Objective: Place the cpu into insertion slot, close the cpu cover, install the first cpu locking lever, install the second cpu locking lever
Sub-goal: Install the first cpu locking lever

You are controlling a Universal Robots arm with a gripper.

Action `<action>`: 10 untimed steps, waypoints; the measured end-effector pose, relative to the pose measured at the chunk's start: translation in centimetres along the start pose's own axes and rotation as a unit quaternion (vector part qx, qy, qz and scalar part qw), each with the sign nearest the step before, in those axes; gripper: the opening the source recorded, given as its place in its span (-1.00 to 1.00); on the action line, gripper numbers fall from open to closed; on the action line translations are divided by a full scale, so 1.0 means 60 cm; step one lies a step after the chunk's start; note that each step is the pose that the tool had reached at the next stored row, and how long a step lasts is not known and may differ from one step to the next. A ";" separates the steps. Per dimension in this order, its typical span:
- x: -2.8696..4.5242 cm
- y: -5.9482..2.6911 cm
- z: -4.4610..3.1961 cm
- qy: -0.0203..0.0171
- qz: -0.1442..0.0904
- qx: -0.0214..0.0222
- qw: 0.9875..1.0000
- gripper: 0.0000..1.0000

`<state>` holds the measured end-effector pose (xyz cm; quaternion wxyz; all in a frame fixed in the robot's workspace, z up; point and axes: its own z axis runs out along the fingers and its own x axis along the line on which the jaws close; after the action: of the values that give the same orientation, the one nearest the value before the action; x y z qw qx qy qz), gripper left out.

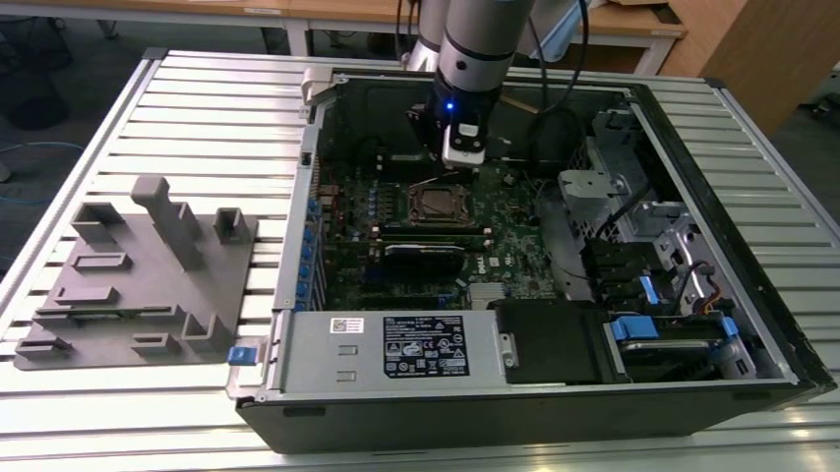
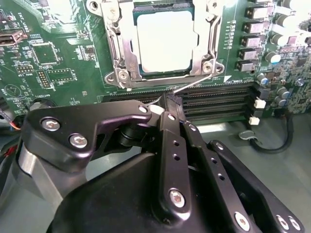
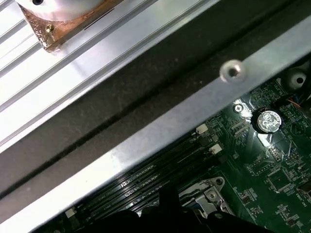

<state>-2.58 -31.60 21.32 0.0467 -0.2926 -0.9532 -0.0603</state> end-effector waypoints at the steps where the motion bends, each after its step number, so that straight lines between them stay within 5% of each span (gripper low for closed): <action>1: 0.000 0.000 0.002 0.000 -0.002 0.000 1.000 -0.80; 10: -0.002 -0.001 0.012 0.000 -0.015 0.001 1.000 -0.80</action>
<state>-2.58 -31.61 20.60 0.0457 -0.2784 -0.9575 -0.0602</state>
